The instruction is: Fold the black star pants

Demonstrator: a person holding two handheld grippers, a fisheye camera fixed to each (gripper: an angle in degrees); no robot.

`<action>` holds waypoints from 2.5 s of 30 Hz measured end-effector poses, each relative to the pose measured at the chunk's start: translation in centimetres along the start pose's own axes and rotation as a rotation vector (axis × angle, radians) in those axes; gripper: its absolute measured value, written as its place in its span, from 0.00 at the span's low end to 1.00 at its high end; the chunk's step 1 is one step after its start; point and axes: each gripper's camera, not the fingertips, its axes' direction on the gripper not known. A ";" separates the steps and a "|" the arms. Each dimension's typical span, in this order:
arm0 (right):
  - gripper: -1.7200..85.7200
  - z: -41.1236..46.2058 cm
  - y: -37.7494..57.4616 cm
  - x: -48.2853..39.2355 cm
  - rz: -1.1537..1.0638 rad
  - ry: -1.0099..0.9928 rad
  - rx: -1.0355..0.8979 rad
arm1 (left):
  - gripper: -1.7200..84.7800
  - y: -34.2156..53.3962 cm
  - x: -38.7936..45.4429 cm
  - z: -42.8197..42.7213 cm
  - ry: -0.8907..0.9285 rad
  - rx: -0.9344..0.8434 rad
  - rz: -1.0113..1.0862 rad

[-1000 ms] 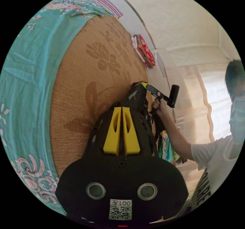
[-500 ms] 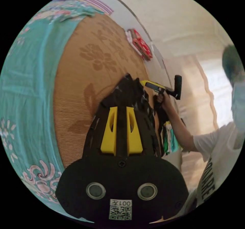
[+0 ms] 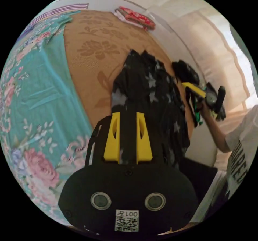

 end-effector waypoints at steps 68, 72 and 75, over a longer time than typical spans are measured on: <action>0.04 -7.7 73.1 4.6 0.829 -1.083 0.077 | 0.01 10.7 -11.2 -13.2 0.309 -0.437 0.039; 0.04 -12.2 73.0 7.3 0.870 -1.154 0.145 | 0.01 11.9 -11.8 -14.7 0.398 -0.361 -0.008; 0.03 -14.9 71.7 8.6 0.829 -1.189 0.078 | 0.01 13.3 -12.1 -15.5 0.458 -0.325 -0.056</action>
